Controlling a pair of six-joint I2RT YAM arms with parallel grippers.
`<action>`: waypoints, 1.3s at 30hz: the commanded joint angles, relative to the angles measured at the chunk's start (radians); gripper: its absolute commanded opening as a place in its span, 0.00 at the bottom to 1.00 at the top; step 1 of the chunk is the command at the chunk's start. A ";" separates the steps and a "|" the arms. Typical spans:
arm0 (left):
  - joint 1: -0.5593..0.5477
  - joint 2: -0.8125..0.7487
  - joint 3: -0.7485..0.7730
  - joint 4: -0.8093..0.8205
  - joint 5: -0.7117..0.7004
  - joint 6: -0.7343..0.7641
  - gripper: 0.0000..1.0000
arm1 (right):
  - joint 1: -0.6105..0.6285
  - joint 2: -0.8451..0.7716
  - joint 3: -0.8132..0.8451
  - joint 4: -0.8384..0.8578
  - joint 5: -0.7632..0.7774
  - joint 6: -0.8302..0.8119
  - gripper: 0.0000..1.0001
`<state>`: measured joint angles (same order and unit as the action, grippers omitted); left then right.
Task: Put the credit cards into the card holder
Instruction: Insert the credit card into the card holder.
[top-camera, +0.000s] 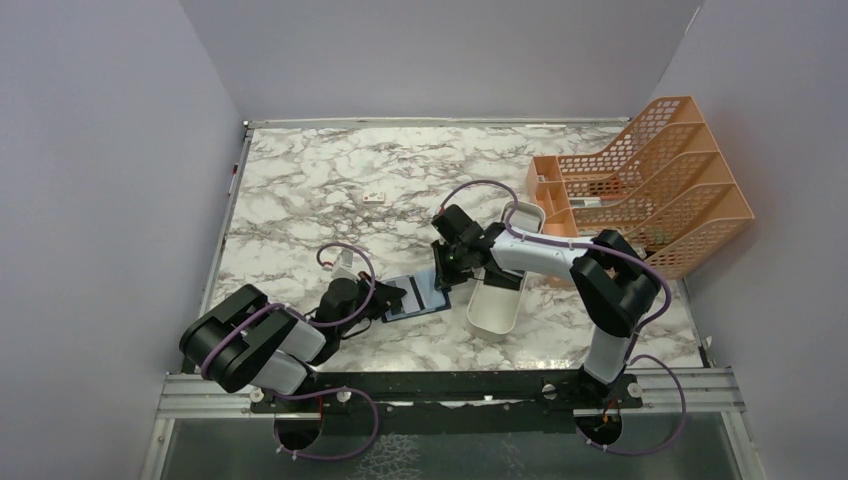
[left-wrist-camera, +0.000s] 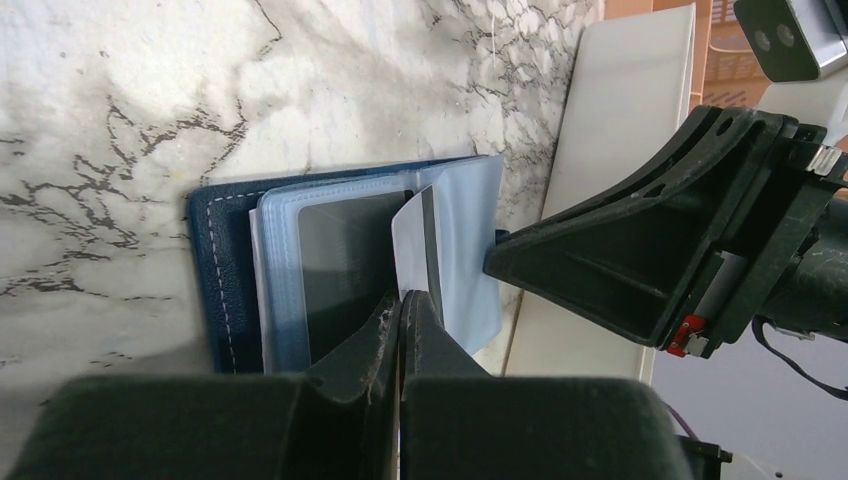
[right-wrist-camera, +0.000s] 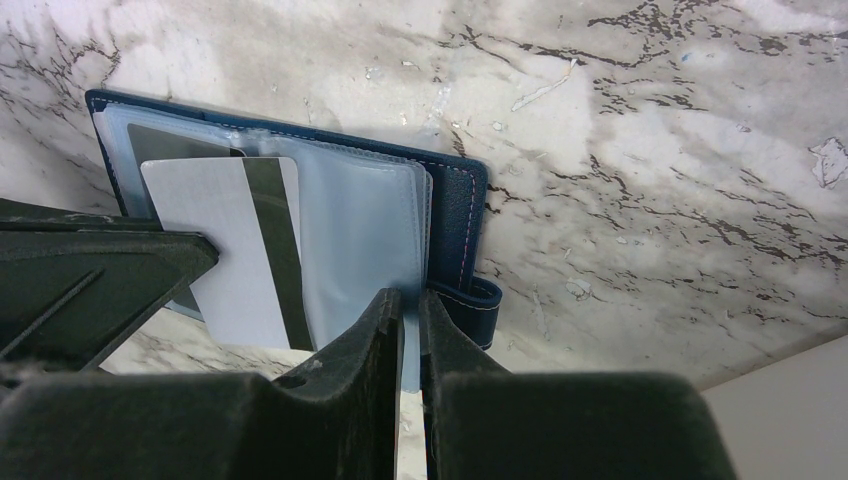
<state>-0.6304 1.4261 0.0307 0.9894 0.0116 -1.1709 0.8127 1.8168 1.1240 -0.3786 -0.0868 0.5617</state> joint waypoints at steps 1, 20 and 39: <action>-0.009 0.021 -0.031 -0.115 -0.046 0.000 0.00 | 0.004 0.057 -0.015 -0.043 0.065 -0.008 0.14; -0.014 -0.136 -0.014 -0.367 -0.073 -0.009 0.00 | 0.005 0.052 -0.002 -0.063 0.070 -0.014 0.14; -0.032 -0.061 0.072 -0.356 -0.059 0.059 0.05 | 0.005 0.032 -0.002 -0.074 0.059 -0.002 0.16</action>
<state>-0.6521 1.3251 0.0944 0.7563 -0.0238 -1.1755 0.8127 1.8172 1.1286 -0.3870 -0.0864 0.5617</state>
